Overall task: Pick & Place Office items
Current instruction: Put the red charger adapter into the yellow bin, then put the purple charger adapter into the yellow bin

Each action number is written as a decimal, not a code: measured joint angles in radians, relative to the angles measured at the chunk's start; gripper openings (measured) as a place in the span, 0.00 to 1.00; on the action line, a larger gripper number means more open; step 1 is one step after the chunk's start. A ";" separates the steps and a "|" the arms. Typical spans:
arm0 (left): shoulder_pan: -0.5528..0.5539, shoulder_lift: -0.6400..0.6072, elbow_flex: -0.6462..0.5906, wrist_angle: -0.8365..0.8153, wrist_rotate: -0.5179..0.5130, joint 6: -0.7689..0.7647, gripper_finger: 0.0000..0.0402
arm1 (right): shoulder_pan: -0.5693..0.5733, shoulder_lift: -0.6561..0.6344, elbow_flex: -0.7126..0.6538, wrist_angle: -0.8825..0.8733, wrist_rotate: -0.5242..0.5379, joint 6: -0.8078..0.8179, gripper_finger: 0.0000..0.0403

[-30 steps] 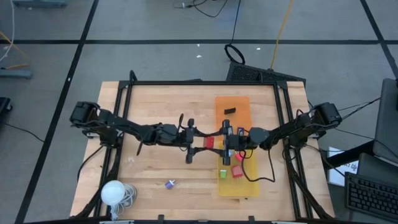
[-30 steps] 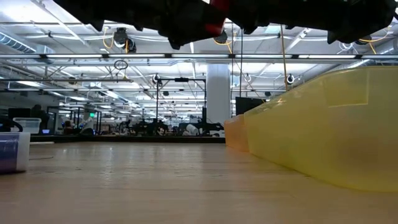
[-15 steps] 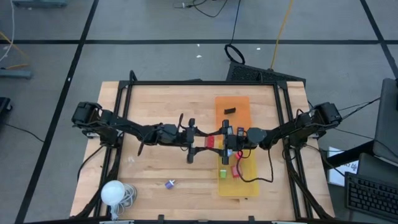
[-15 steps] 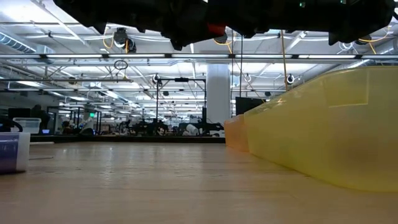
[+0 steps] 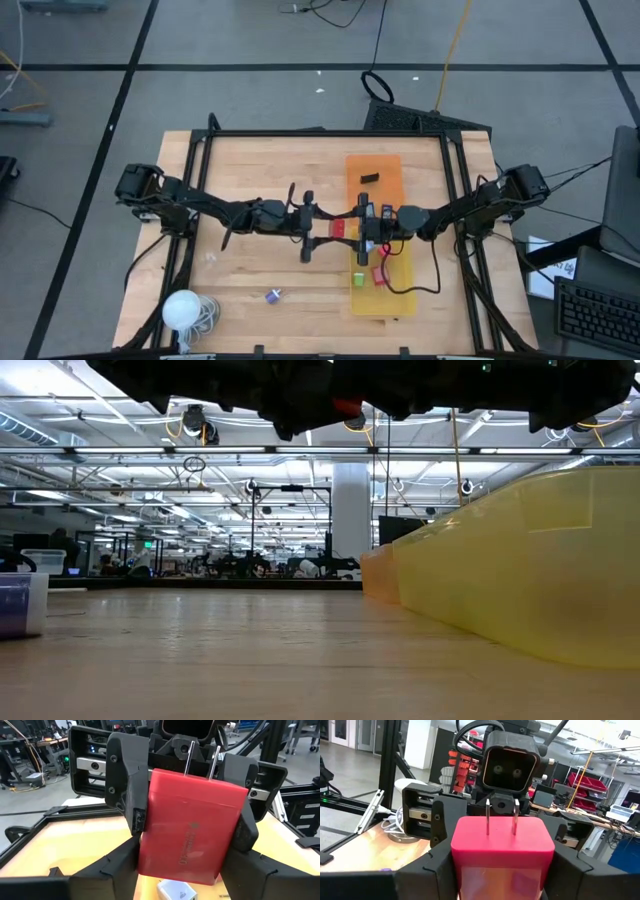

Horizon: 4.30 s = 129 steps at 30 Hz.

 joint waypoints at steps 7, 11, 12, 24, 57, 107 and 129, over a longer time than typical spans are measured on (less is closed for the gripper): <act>0.001 -0.001 0.001 -0.019 -0.002 -0.026 0.78 | 0.004 -0.003 -0.001 -0.002 0.003 0.043 0.52; 0.002 -0.001 0.001 -0.034 -0.003 -0.008 0.85 | 0.004 -0.022 -0.002 -0.014 0.005 0.062 0.52; 0.003 -0.002 0.001 -0.049 -0.003 0.001 0.86 | 0.004 -0.027 -0.002 -0.016 0.006 0.072 0.52; 0.040 -0.184 0.002 -0.345 0.009 0.022 0.90 | 0.011 -0.256 -0.070 -0.277 0.004 0.197 0.52; 0.180 -0.523 -0.464 -0.047 -0.123 -0.125 0.88 | 0.370 -0.249 -0.016 -0.984 -0.133 0.896 0.52; 0.180 -0.523 -0.464 -0.039 -0.121 -0.255 0.88 | 0.174 -0.183 -0.016 -0.834 -0.201 0.539 0.63; 0.179 -0.522 -0.464 -0.046 -0.121 -0.291 0.87 | -0.056 -0.423 -0.019 -0.931 -0.209 0.322 0.50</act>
